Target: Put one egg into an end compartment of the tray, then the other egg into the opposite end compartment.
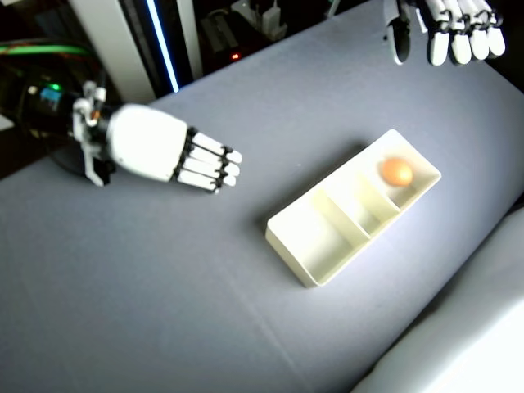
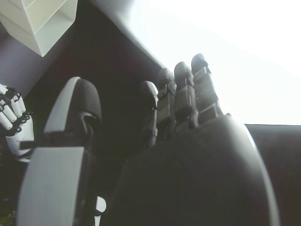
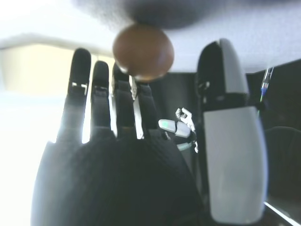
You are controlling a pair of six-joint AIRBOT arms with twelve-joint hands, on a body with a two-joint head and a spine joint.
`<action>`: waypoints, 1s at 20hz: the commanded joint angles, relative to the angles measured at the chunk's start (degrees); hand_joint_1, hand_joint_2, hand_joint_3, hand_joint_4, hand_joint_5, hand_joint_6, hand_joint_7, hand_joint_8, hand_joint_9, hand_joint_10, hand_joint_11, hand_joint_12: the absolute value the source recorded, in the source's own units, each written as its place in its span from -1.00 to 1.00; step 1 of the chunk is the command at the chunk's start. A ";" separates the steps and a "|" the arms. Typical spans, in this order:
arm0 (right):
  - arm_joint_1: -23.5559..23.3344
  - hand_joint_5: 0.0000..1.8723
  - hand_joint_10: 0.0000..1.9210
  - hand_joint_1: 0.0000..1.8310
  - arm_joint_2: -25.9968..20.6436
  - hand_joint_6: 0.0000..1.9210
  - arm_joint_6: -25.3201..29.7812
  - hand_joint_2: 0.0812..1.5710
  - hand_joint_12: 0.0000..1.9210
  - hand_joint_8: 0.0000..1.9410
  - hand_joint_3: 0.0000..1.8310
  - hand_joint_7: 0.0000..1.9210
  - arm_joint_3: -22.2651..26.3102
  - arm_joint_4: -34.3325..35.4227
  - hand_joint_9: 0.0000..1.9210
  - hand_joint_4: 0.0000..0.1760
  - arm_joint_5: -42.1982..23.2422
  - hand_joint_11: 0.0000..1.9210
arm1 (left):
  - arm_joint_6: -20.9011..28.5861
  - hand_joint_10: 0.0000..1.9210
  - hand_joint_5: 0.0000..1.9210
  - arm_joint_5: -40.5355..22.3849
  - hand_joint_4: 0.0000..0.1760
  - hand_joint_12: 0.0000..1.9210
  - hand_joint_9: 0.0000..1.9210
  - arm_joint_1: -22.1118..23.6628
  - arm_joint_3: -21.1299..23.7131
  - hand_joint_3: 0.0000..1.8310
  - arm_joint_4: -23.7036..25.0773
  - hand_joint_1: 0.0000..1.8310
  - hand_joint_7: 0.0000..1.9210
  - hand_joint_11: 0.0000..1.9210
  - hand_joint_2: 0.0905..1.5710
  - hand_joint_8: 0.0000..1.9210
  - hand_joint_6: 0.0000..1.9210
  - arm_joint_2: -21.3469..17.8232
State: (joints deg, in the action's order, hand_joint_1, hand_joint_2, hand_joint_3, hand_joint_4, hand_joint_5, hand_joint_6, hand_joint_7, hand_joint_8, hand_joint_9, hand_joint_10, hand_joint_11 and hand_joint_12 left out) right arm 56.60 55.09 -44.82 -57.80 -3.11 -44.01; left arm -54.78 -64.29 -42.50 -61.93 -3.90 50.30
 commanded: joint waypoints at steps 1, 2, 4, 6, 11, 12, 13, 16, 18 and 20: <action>-0.87 -0.68 -0.37 -0.01 0.15 -0.96 0.38 0.40 0.06 -0.98 -1.00 -0.67 -0.10 0.20 -1.00 -1.00 -5.64 -1.00 | -0.10 -0.73 -0.96 -8.18 -0.67 -0.52 -1.00 0.18 0.17 -1.00 -0.31 -0.03 -0.79 -1.00 0.72 -1.00 -0.41 -0.81; -0.88 -0.67 -0.35 -0.01 0.18 -0.96 0.38 0.41 0.06 -0.98 -1.00 -0.66 -0.13 0.20 -1.00 -1.00 -5.57 -1.00 | -0.10 -0.74 -0.97 -8.40 -0.61 -0.60 -1.00 0.15 0.22 -1.00 -0.32 -0.04 -0.79 -1.00 0.73 -1.00 -0.39 -0.86; -0.88 -0.56 -0.11 0.09 0.31 -0.93 0.36 0.43 0.39 -0.93 -1.00 -0.51 -0.27 0.20 -0.94 -1.00 -5.46 -1.00 | -0.10 -0.73 -0.98 -8.57 -0.65 -0.67 -1.00 0.11 0.26 -1.00 -0.32 -0.05 -0.78 -1.00 0.73 -0.99 -0.37 -0.86; -1.08 -0.30 0.33 0.40 0.80 -0.77 0.15 0.46 0.79 0.07 -1.00 -0.19 -0.71 0.20 -0.46 -1.00 -5.04 -0.61 | -0.10 -0.71 -0.97 -8.57 -0.61 -0.62 -0.99 0.00 0.25 -1.00 -0.55 -0.03 -0.77 -1.00 0.71 -0.99 -0.37 -0.89; -4.10 -0.23 0.51 0.48 0.62 0.32 -4.59 0.50 0.71 0.32 -1.00 -0.20 0.11 -0.05 -0.13 -1.00 -4.78 -0.26 | -0.10 -0.65 -0.92 -9.52 -0.69 -0.40 -0.99 -0.91 0.49 -1.00 -1.04 0.04 -0.75 -1.00 0.69 -0.99 -0.43 -1.34; -4.53 -0.23 0.49 0.48 0.26 0.34 -4.61 0.50 0.71 0.32 -1.00 -0.20 0.34 -0.44 -0.13 -1.00 -5.31 -0.26 | -0.10 -0.65 -0.92 -9.61 -0.66 -0.38 -0.99 -1.00 0.50 -1.00 -1.08 0.02 -0.76 -1.00 0.70 -1.00 -0.44 -1.35; -4.87 -0.23 0.49 0.48 -0.19 0.31 -4.61 0.50 0.75 0.32 -1.00 -0.19 0.63 -0.72 -0.12 -1.00 -6.16 -0.26 | -0.10 -0.67 -0.91 -9.70 -0.55 -0.43 -1.00 -1.10 0.50 -1.00 -1.13 0.01 -0.76 -1.00 0.70 -1.00 -0.45 -1.36; -5.91 -0.28 0.99 0.30 -2.03 0.26 -4.60 0.61 1.00 0.79 -0.98 -0.26 1.86 -1.42 0.17 -1.00 -10.61 0.34 | -0.10 -0.70 -0.90 -9.72 -0.53 -0.56 -1.00 -1.34 0.53 -1.00 -1.28 -0.02 -0.78 -1.00 0.71 -1.00 -0.47 -1.36; -7.39 -0.32 0.69 0.46 -3.09 0.31 -4.60 0.56 0.92 0.53 -0.99 -0.28 2.23 -2.03 -0.16 -1.00 -12.81 -0.07 | -0.10 -0.79 -0.89 -10.09 -0.61 -0.71 -0.98 -1.94 0.53 -1.00 -1.95 -0.03 -0.80 -1.00 0.72 -1.00 -0.55 -1.36; -9.07 -0.24 0.46 0.49 -3.51 0.28 -4.60 0.49 0.74 0.29 -1.00 -0.16 2.11 -2.42 -0.06 -1.00 -13.22 -0.06 | -0.10 -0.87 -0.90 -10.40 -0.47 -0.94 -0.98 -2.59 0.61 -1.00 -2.48 -0.06 -0.83 -1.00 0.74 -0.99 -0.58 -1.35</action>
State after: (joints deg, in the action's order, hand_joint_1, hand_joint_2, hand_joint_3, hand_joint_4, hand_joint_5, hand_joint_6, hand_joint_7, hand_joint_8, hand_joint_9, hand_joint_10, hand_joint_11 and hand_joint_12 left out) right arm 47.92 51.86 -49.47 -55.81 -5.85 -50.04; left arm -54.76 -67.16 -45.43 -61.39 -5.50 49.50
